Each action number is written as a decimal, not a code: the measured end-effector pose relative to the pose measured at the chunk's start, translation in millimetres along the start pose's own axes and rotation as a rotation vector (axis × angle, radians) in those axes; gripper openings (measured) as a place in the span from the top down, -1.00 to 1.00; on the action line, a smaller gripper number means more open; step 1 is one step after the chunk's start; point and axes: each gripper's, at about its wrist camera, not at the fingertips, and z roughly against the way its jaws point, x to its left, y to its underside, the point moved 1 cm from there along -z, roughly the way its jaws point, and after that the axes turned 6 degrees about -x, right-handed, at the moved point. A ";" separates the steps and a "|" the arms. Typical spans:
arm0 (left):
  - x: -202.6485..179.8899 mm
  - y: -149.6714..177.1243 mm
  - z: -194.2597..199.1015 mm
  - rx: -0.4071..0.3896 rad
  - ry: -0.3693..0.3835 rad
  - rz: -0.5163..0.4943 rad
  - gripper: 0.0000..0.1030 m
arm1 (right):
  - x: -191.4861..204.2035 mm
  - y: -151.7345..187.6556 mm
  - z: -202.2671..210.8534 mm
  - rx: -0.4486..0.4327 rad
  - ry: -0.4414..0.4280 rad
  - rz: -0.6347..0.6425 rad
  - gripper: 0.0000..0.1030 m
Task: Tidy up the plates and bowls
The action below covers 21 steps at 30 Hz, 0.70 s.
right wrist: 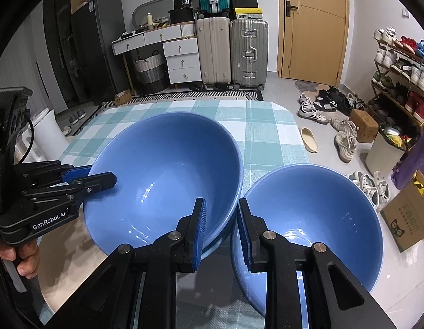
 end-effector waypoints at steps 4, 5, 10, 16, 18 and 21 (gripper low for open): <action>-0.8 0.7 -0.8 0.002 -0.009 -0.009 0.68 | 4.0 0.8 -1.6 -0.003 0.017 0.017 0.53; -2.7 0.8 0.7 0.004 -0.011 -0.013 0.66 | 5.6 1.3 -2.2 -0.004 0.022 0.024 0.53; -2.5 2.4 -2.3 0.014 -0.021 -0.022 0.62 | 11.5 4.9 -4.4 -0.002 0.023 0.027 0.53; -1.4 6.5 -4.9 0.028 -0.026 -0.016 0.61 | 13.7 6.3 -5.7 -0.003 0.045 0.044 0.53; -0.7 7.2 -4.9 0.032 -0.023 -0.010 0.61 | 14.8 6.5 -6.9 0.003 0.053 0.044 0.50; 1.8 8.0 -4.6 0.040 -0.009 0.005 0.59 | 15.2 5.5 -8.5 0.010 0.059 0.034 0.47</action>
